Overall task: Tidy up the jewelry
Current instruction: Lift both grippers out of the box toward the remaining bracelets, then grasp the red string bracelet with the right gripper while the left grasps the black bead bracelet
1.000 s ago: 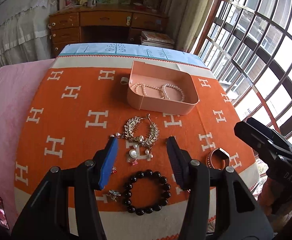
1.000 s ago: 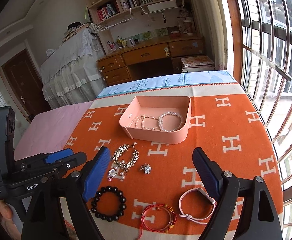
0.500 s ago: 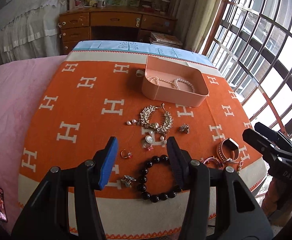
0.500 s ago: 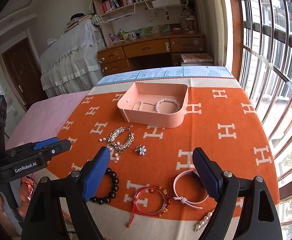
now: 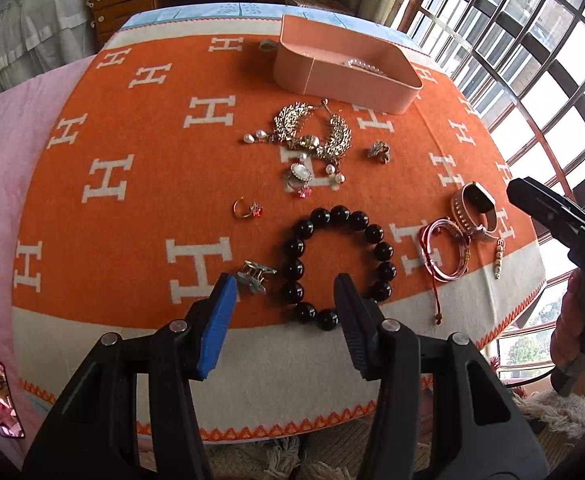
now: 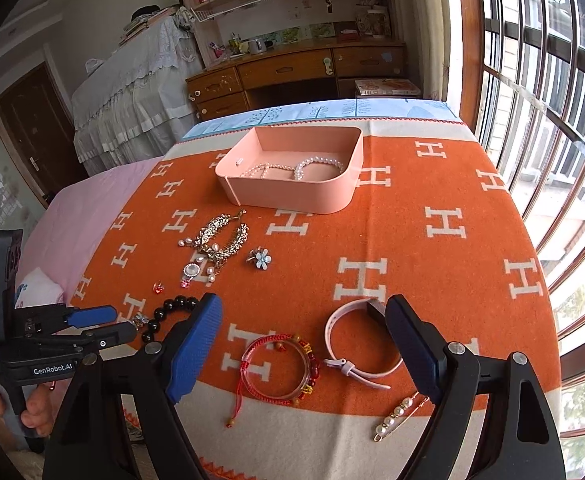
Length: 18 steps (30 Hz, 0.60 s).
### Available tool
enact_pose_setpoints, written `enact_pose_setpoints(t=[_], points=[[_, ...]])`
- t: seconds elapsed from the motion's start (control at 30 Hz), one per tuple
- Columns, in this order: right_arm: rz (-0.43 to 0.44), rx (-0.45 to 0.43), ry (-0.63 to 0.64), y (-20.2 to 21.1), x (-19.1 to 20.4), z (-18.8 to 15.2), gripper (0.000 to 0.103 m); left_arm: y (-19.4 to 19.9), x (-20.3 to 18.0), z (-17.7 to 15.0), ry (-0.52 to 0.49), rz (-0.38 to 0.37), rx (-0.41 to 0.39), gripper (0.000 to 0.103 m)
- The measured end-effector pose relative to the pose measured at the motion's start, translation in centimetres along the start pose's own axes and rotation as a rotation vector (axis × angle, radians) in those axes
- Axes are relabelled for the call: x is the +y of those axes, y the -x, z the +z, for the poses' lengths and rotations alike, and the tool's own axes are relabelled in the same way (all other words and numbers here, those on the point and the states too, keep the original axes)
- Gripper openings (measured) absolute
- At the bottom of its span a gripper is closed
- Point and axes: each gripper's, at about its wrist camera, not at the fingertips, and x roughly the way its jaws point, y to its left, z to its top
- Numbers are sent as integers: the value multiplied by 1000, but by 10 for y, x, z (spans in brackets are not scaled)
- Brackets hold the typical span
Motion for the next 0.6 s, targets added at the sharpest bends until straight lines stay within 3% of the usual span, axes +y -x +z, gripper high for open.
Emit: enact_pose_setpoints(t=[0.23, 0.37, 0.5, 0.6], points=[[7, 54, -11, -10, -19, -14, 72, -14, 0, -2, 11, -41, 51, 48], [56, 77, 30, -10, -20, -22, 61, -13, -8, -2, -18, -57, 49, 43], [146, 114, 87, -9, -10, -29, 60, -17, -12, -1, -25, -82, 73, 39], [164, 160, 121, -15, -2, -36, 60, -24, -13, 1, -22, -90, 95, 36]])
